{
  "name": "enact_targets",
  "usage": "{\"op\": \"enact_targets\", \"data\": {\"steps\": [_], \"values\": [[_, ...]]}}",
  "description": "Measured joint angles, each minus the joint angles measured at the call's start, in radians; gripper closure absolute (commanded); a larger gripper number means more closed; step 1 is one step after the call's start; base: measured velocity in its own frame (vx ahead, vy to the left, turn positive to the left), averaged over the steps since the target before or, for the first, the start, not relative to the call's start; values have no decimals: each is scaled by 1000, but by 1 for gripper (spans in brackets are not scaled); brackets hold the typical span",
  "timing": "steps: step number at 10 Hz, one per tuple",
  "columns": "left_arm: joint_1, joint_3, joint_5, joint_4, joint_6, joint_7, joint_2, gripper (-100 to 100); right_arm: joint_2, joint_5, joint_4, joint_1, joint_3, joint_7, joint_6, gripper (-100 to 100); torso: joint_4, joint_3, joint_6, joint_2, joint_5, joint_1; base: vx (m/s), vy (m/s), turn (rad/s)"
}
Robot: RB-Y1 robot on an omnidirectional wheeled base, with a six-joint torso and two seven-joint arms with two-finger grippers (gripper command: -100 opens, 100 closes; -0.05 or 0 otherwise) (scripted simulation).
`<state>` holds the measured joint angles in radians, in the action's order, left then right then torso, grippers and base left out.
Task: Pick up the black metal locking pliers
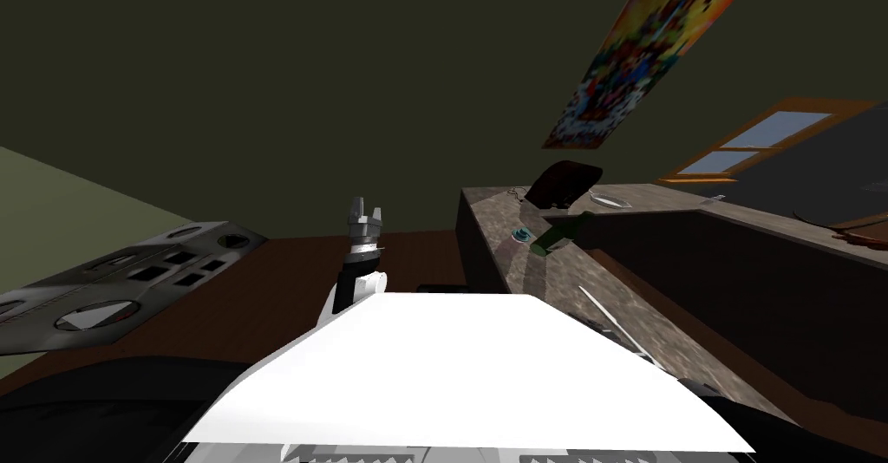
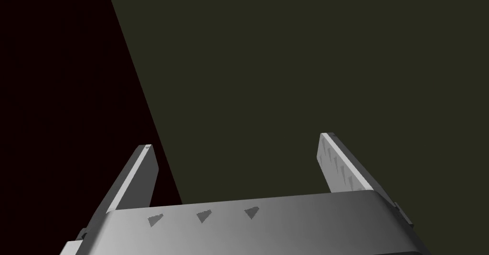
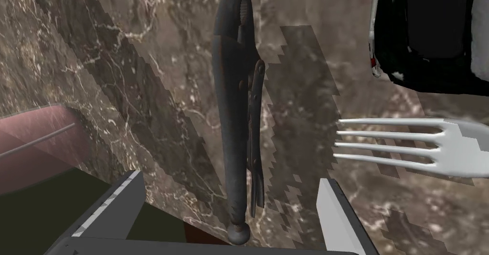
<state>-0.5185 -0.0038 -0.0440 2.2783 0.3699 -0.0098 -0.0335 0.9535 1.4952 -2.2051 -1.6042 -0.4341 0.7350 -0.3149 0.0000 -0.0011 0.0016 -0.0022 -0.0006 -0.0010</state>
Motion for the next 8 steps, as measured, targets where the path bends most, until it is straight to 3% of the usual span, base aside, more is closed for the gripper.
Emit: {"op": "enact_targets", "data": {"steps": [1, 5, 6, 8], "values": [[0, 0, 0, 0, 0, 0, 0, 0, 0, 0, 0, 0, 0, 0, 0, -100, 0, 0, 0, 0, 0, 1, 1, 13, 79], [0, 0, 0, 0, 0, 0, 0, 0, -6, -3, 75, 74, 58, 18, 5, -100, 0, 0, 0, 0, 0, 2, 3, 21, 61], [0, 0, 0, 0, 0, 0, 0, 0, -6, -3, 77, 77, 60, 18, 7, 100, 0, 0, 0, 0, 1, 2, 0, 0, 0], [0, 0, 0, 0, 0, 0, 0, 0, -6, -2, 77, 76, 60, 19, 6, 100, 0, 0, 0, 0, 0, 1, 0, 0, 0]]}}
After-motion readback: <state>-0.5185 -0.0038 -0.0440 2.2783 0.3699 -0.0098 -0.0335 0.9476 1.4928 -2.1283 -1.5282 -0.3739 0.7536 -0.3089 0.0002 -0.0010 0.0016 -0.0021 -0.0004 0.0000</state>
